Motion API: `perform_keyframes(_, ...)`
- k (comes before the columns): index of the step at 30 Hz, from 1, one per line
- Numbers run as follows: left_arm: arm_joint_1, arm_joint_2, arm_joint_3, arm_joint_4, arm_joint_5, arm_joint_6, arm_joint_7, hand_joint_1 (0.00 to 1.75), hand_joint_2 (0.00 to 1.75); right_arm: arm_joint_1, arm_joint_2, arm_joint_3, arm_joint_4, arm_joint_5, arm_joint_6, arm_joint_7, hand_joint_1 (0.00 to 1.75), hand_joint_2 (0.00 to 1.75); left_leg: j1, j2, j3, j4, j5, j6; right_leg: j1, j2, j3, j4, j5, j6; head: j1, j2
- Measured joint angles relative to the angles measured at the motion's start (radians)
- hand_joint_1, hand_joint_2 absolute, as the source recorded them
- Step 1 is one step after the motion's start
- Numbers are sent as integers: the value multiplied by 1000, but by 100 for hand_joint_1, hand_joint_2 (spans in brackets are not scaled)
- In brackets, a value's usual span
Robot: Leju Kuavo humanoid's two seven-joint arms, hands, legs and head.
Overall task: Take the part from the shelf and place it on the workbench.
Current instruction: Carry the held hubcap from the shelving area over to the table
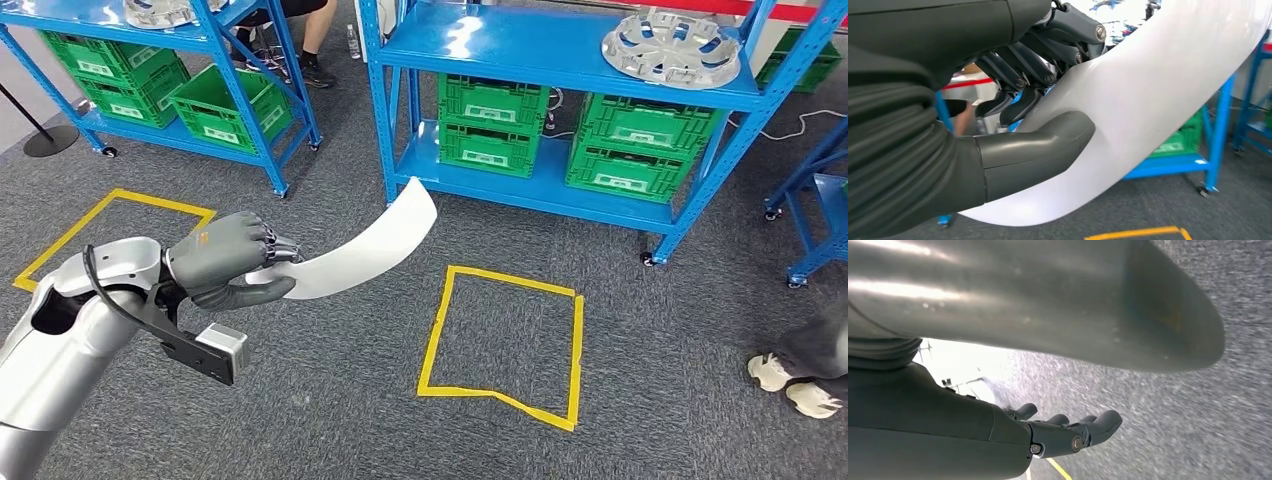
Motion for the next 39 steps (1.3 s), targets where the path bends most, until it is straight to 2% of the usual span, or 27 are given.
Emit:
perform_keyframes(2, -4, -8, 0, 3, -2, -3, -5, 175, 175, 3, 0, 0, 0, -1, -2, 0, 0, 0, 3, 34, -63, 136, -62, -6, 3, -27, -1, 0, -1, -4, -2, 0)
perform_keyframes(3, -4, -12, 0, 5, -4, -5, -6, 175, 175, 3, 0, 0, 0, -1, -2, 0, 0, 0, 4, 38, -83, 180, -75, -7, 3, -41, -1, 0, -2, -4, -2, 0)
perform_keyframes(4, -4, -15, 0, 7, -5, -7, -7, 175, 175, 3, 0, 0, 0, -2, -3, 0, 0, 0, 5, 40, -85, 188, -69, -8, 4, -55, -1, 0, -3, -4, -2, 0)
perform_keyframes(6, -8, -20, 0, 9, -9, -13, -7, 175, 175, 2, 0, 0, 0, -3, -4, 0, 0, 0, 5, 57, -25, 85, -13, -4, 4, -81, 2, 0, -5, -2, -2, 0)
perform_keyframes(8, -16, -25, 0, 10, -10, -20, -9, 175, 175, 1, 0, 0, 0, -3, -4, 0, 0, 0, -3, 104, 52, -54, 29, 8, 8, -105, 7, 0, -9, 4, -2, 0)
perform_keyframes(9, -21, -27, 0, 10, -10, -23, -11, 175, 175, 1, 0, 0, 0, -3, -4, 0, 0, 0, -8, 119, 71, -90, 35, 16, 10, -115, 10, 0, -10, 9, -1, 0)
perform_keyframes(10, -23, -29, 0, 11, -11, -25, -13, 175, 175, 1, 1, 0, 0, -4, -5, 0, 0, 0, -12, 121, 75, -103, 34, 23, 11, -127, 12, -2, -11, 14, -1, 0)
perform_keyframes(12, -25, -32, 0, 13, -15, -27, -18, 175, 175, 1, 2, 0, 0, -5, -5, 1, 0, 0, -12, 92, 74, -109, 42, 35, 11, -146, 17, -6, -13, 27, -1, 0)
perform_keyframes(13, -26, -33, 1, 13, -17, -27, -20, 175, 175, 0, 3, 0, 0, -6, -5, 3, 0, 0, -10, 79, 76, -114, 47, 41, 9, -134, 17, -2, -19, 33, -1, 0)
perform_keyframes(14, -27, -35, 2, 13, -18, -26, -21, 175, 175, 0, 4, 0, 0, -7, -5, 4, 0, 0, -7, 66, 78, -120, 51, 47, 7, -105, 9, 21, -34, 39, 0, 0)
perform_keyframes(16, -29, -42, 3, 14, -19, -26, -22, 175, 175, 2, 4, 0, 0, -8, -5, 6, 0, 0, -3, 40, 79, -125, 57, 55, 4, -30, -41, 129, -91, 46, 3, 0)
perform_keyframes(18, -26, -48, 1, 17, -20, -26, -22, 175, 175, 6, 3, 0, 0, -8, -6, 8, 0, 0, -3, 10, 74, -122, 58, 57, 6, -2, -108, 257, -138, 47, 5, 0)
perform_keyframes(19, -24, -50, 0, 18, -20, -26, -22, 175, 175, 7, 3, 0, 0, -9, -6, 9, 0, 0, -3, -6, 72, -119, 58, 58, 6, 1, -125, 281, -135, 47, 5, 0)
perform_keyframes(20, -24, -51, -1, 20, -20, -26, -22, 175, 175, 8, 3, 0, 0, -9, -6, 10, 0, 0, -3, -22, 70, -116, 57, 57, 6, 3, -121, 263, -112, 46, 5, 0)
perform_keyframes(21, -23, -51, -2, 21, -20, -26, -22, 175, 175, 7, 3, 0, 0, -9, -6, 9, 0, 0, -2, -37, 70, -111, 56, 55, 5, 8, -98, 207, -74, 45, 6, 0)
perform_keyframes(23, -24, -52, -2, 22, -20, -26, -22, 175, 175, 7, 3, 0, 0, -9, -6, 8, 0, 0, -1, -65, 65, -101, 53, 47, -1, 51, -39, 72, -16, 42, 5, 0)
perform_keyframes(25, -25, -52, -2, 22, -21, -26, -23, 175, 175, 7, 3, 0, 0, -9, -6, 2, 0, 0, 0, -90, 57, -97, 53, 34, -2, 78, -13, 14, -6, 35, 5, 0)
perform_keyframes(27, -24, -51, -1, 24, -20, -28, -24, 175, 175, 5, 3, 0, 0, -9, -6, 0, 0, 0, 2, -111, 50, -102, 59, 19, 0, 56, -8, 9, -4, 22, 5, 0)
perform_keyframes(28, -24, -50, 1, 24, -19, -29, -25, 175, 175, 4, 4, 0, 0, -9, -6, 1, 0, 0, 1, -98, 47, -100, 58, 14, 1, 43, -4, 4, -1, 15, 4, 0)
perform_keyframes(29, -25, -51, 3, 26, -18, -29, -25, 175, 175, 3, 4, 0, 0, -10, -7, 2, 0, 0, -1, -70, 38, -84, 48, 9, 0, 30, 0, 0, 1, 7, 1, 0)
perform_keyframes(31, -25, -55, 6, 29, -18, -30, -26, 175, 175, 5, 4, -2, -1, -12, -8, 2, 0, 0, -2, 3, -7, 10, -3, 3, 2, 3, 3, -5, 3, -5, -4, 0)
perform_keyframes(33, -24, -61, 6, 35, -18, -38, -26, 175, 175, 8, 4, -4, -1, -15, -10, 2, 0, 0, 2, 32, -70, 140, -58, -3, 6, -27, 4, -5, 0, -10, -6, 0)
perform_keyframes(34, -22, -62, 6, 38, -17, -46, -25, 175, 175, 8, 4, -6, -1, -16, -10, 3, 0, 0, 4, 36, -87, 175, -64, -5, 7, -42, 4, -5, -1, -11, -6, 0)
perform_keyframes(35, -22, -63, 7, 41, -15, -54, -25, 175, 175, 8, 4, -7, -1, -18, -11, 3, 0, 0, 5, 39, -83, 170, -51, -5, 8, -56, 5, -5, -3, -11, -6, 0)
perform_keyframes(36, -23, -64, 7, 44, -13, -60, -25, 175, 175, 8, 3, -7, -1, -19, -11, 3, 0, 0, 6, 45, -59, 126, -24, -4, 8, -70, 7, -4, -5, -9, -6, 0)
perform_keyframes(37, -25, -65, 7, 45, -11, -65, -23, 175, 175, 7, 3, -8, -1, -21, -11, 3, 0, 0, 5, 61, -20, 55, 10, -2, 9, -83, 10, -4, -7, -7, -6, 0)
perform_keyframes(39, -34, -68, 8, 46, -13, -68, -21, 175, 175, 7, 3, -9, -1, -22, -13, 3, 0, 0, -3, 100, 47, -66, 48, 10, 13, -106, 16, -2, -14, 1, -6, 0)
